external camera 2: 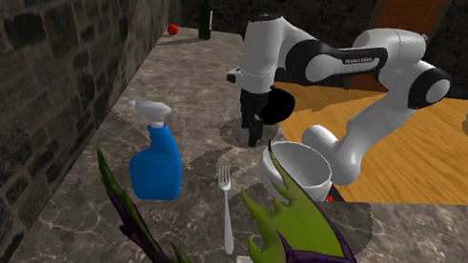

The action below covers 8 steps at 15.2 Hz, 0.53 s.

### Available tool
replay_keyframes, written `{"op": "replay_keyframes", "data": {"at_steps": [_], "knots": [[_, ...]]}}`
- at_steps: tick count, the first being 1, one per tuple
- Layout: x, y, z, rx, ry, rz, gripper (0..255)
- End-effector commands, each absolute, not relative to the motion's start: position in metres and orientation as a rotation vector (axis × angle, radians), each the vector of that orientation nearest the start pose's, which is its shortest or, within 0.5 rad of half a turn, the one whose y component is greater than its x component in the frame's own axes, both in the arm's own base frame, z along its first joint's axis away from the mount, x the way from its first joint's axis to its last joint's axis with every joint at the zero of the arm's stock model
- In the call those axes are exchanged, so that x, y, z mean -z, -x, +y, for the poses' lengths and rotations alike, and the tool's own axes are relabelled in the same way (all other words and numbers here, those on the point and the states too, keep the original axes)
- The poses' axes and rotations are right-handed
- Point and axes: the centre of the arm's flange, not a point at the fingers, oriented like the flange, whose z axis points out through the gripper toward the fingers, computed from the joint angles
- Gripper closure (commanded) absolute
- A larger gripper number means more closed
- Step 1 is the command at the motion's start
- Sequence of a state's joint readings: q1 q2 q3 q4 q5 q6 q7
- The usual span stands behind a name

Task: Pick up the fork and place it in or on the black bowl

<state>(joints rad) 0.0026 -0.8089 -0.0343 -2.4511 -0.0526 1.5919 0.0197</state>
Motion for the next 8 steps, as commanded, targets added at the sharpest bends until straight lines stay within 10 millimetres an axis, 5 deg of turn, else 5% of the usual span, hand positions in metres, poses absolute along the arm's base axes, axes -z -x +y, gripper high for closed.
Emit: {"op": "replay_keyframes", "data": {"at_steps": [1,8], "knots": [[-0.554,-0.300,-0.017,-0.080,3.168,0.060,0],[-0.557,-0.370,0.043,-0.088,3.079,-0.792,0]]}}
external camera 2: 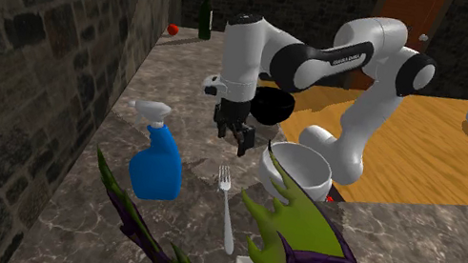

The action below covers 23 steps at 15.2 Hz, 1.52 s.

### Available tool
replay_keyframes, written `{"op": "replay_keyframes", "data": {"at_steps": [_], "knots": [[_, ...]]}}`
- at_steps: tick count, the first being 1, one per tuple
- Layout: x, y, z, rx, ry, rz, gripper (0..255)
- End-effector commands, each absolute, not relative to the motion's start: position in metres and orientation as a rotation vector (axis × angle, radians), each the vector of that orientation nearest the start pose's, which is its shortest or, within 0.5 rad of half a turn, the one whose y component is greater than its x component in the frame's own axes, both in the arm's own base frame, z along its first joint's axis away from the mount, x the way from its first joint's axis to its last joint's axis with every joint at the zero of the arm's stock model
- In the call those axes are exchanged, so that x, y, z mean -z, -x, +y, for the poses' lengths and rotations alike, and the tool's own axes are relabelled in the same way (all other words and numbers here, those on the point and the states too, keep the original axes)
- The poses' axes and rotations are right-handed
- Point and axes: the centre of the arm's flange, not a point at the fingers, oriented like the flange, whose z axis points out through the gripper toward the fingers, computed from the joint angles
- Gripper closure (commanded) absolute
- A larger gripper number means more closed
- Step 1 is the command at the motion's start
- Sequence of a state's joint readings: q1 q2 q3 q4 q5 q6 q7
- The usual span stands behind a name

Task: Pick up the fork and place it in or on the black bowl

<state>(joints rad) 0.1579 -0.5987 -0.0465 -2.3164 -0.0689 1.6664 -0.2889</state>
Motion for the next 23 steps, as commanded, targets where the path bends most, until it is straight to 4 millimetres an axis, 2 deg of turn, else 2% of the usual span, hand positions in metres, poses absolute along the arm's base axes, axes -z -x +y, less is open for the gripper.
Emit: {"op": "replay_keyframes", "data": {"at_steps": [1,5,9,10,17,23], "knots": [[-0.557,-0.377,0.055,-0.089,3.047,-0.911,0],[-0.558,-0.395,0.105,-0.090,2.875,-1.372,0],[-0.559,-0.398,0.159,-0.089,2.632,-1.802,0],[-0.559,-0.398,0.159,-0.089,2.630,-1.805,0],[-0.519,-0.397,0.156,-0.089,2.630,-1.805,0],[-0.519,-0.397,0.156,-0.089,2.630,-1.805,0]]}}
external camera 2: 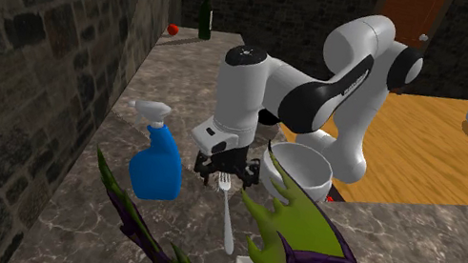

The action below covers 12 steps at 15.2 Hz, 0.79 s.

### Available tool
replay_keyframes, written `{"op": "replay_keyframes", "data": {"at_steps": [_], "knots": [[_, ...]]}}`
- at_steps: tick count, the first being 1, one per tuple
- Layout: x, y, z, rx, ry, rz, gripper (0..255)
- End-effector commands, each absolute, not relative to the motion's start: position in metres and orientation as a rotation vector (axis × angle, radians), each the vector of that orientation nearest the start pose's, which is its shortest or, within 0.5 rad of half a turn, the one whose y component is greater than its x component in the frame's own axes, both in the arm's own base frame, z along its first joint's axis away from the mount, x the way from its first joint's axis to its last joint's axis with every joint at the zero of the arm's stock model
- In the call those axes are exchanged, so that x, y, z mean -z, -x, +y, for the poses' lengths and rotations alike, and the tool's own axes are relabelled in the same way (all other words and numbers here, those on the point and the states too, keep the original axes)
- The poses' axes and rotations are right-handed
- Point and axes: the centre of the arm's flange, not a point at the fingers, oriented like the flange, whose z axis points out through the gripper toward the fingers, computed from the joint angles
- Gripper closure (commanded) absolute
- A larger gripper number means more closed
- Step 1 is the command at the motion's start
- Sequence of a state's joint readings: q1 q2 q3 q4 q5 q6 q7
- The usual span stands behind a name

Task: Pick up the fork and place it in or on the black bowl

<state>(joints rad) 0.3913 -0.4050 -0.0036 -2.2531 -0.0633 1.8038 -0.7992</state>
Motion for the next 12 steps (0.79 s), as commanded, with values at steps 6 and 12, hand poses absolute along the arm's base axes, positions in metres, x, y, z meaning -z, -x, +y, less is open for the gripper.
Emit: {"op": "replay_keyframes", "data": {"at_steps": [6,12], "knots": [[-0.5201,-0.3966,0.1559,-0.089,2.630,-1.805,255],[-0.5194,-0.3968,0.1562,-0.089,2.630,-1.805,255]]}}
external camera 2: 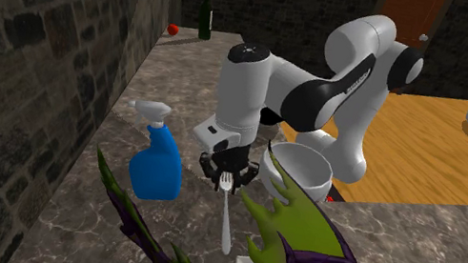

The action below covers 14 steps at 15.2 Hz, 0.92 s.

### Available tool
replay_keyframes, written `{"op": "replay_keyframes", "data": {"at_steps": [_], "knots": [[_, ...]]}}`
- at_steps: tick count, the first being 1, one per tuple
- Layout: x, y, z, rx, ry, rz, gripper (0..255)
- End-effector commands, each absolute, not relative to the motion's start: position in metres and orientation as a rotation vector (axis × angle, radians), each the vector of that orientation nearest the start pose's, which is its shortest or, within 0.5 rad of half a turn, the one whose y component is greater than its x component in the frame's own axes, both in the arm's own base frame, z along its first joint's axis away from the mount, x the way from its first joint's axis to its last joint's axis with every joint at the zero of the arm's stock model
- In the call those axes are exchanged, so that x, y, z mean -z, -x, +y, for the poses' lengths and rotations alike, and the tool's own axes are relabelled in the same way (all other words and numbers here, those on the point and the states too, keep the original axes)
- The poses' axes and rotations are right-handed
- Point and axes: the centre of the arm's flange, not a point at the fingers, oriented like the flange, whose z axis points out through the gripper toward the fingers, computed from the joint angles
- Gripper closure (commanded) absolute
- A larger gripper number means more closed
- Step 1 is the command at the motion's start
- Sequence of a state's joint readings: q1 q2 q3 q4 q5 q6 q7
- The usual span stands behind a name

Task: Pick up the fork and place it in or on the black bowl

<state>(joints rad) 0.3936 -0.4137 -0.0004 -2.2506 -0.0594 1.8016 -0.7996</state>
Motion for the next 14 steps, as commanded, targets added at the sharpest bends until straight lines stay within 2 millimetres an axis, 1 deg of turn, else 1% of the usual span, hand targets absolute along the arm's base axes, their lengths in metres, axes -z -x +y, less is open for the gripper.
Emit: {"op": "replay_keyframes", "data": {"at_steps": [1,14], "knots": [[-0.525,-0.397,0.156,-0.089,2.630,-1.805,255],[-0.593,-0.397,0.156,-0.089,2.630,-1.805,255]]}}
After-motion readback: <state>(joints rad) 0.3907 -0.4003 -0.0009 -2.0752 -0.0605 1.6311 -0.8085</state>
